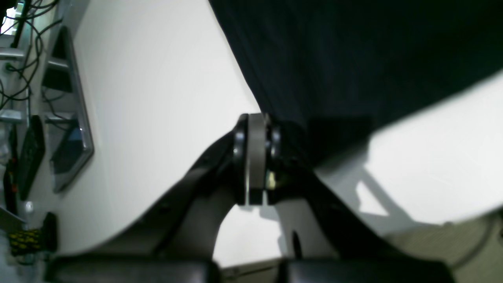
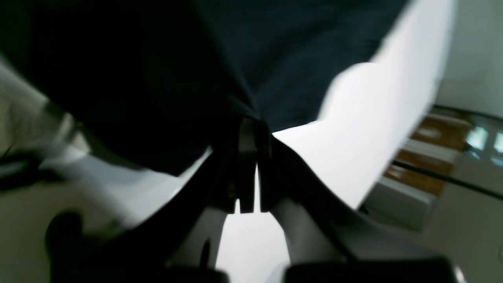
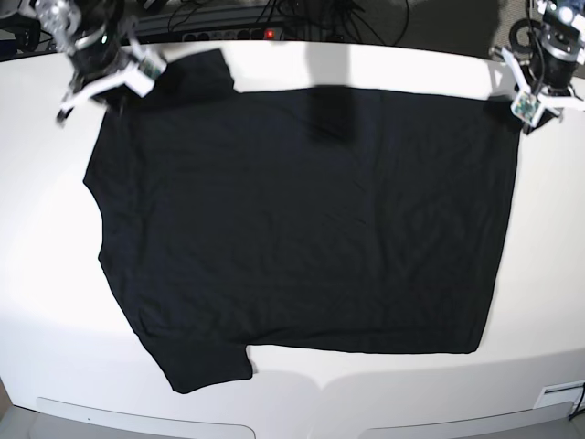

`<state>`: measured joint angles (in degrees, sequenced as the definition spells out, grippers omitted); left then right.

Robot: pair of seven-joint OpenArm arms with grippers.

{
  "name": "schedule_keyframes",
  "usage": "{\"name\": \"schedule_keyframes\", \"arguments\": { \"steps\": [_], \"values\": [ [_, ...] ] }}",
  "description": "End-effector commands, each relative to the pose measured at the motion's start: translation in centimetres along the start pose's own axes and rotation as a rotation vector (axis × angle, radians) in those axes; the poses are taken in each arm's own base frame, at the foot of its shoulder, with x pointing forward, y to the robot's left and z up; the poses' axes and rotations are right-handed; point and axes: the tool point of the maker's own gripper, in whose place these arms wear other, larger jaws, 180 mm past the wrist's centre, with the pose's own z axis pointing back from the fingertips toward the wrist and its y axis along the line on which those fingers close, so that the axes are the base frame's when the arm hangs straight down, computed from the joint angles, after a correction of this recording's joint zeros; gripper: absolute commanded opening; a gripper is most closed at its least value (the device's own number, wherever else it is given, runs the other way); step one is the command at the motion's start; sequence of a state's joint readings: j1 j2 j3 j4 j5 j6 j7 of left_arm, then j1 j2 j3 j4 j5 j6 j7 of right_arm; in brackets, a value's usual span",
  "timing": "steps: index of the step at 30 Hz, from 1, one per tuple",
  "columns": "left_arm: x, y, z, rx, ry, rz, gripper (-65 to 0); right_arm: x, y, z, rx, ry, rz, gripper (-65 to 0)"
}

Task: Fold the T-shirt properly
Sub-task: 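Drag the shoulder corners with both grippers to straighten the shirt, then regrasp the shirt edges with both grippers near the sleeves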

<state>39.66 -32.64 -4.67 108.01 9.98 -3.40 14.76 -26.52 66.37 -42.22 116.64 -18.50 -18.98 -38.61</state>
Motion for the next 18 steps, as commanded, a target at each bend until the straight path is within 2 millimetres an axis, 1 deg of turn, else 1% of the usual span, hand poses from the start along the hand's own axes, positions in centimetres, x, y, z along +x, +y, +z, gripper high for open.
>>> {"name": "schedule_keyframes", "arguments": {
  "steps": [1, 4, 7, 9, 11, 13, 15, 18],
  "values": [
    [1.5, 1.4, -0.3, 0.037, -0.054, 0.003, -65.0, 0.7, -2.0, -0.2, -0.052, -0.033, -0.032, -65.0],
    [3.4, 2.6, -1.3, 0.054, -0.104, 0.063, -65.0, 1.8, -4.5, -1.1, -0.09, -0.07, -0.143, -65.0],
    [4.9, 3.2, -2.5, 0.039, -0.144, 0.09, -65.0, 3.5, -6.3, -2.1, -0.09, -0.108, -0.225, -65.0],
    [5.4, 3.8, -3.5, 0.028, -0.156, 0.113, -65.0, 4.8, -7.1, -2.8, -0.085, -0.137, -0.27, -65.0],
    [5.4, 4.5, -4.6, 0.027, -0.156, 0.14, -65.0, 5.7, -7.6, -3.6, -0.079, -0.156, -0.302, -65.0],
    [5.2, 5.5, -5.7, 0.045, -0.151, 0.169, -65.0, 5.9, -7.8, -4.7, -0.062, -0.152, -0.337, -65.0],
    [5.2, 6.5, -6.6, 0.061, -0.15, 0.191, -65.0, 5.5, -8.1, -6.0, -0.065, -0.132, -0.369, -65.0],
    [5.6, 7.1, -7.5, 0.05, -0.161, 0.213, -65.0, 4.6, -9.0, -7.8, -0.095, -0.103, -0.395, -65.0]
  ]
}}
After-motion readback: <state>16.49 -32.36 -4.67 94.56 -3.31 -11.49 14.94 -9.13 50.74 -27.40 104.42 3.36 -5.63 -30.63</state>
